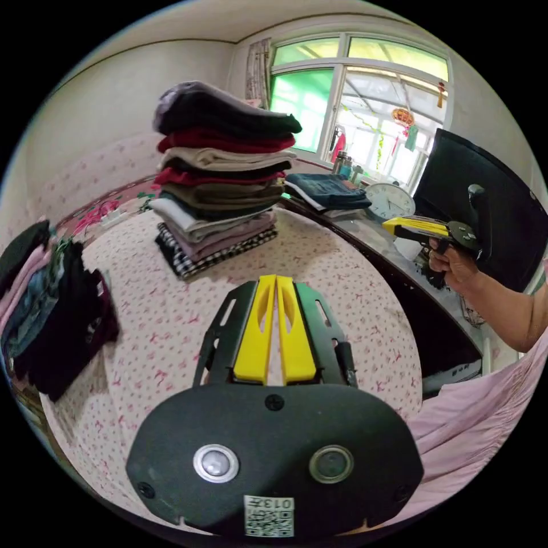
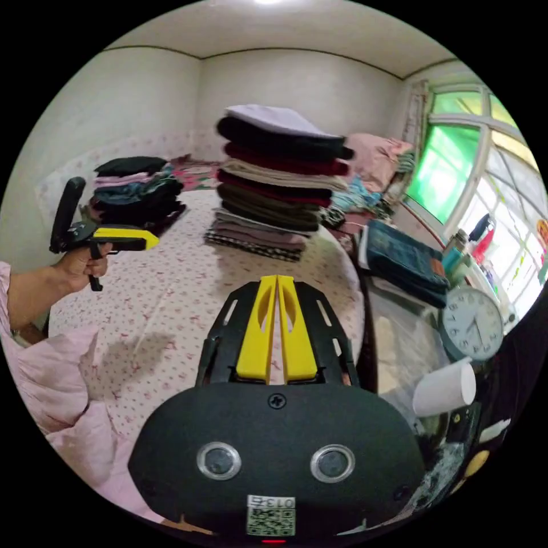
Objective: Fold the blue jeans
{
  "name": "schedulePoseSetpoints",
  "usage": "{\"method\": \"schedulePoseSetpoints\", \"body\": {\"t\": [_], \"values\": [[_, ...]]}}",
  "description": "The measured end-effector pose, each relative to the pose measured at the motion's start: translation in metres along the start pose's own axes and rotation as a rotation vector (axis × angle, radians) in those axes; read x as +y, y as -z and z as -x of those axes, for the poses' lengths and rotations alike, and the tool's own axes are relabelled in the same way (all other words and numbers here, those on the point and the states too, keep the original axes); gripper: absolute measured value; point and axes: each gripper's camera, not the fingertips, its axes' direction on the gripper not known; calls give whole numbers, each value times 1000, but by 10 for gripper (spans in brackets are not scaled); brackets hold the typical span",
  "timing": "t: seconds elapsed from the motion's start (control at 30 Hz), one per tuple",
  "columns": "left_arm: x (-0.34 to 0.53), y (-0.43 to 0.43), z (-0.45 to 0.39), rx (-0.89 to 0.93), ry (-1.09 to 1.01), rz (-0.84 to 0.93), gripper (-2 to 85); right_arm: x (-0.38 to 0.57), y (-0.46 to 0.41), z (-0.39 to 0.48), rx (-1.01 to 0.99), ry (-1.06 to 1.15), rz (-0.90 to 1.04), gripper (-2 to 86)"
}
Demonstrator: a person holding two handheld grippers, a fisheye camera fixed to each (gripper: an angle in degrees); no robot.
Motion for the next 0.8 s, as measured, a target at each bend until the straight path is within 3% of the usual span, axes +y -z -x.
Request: {"method": "schedulePoseSetpoints", "body": {"t": [0.17, 0.4, 0.8], "values": [[-108, -80, -81, 5, -54, 34, -1, 23, 25, -170, 64, -128, 11, 2], [-285, -191, -190, -3, -171, 51, 26, -5, 43, -398, 153, -111, 16, 49], [-483, -369, -300, -70, -461, 187, 108, -48, -34, -681, 134, -153, 246, 96]]}}
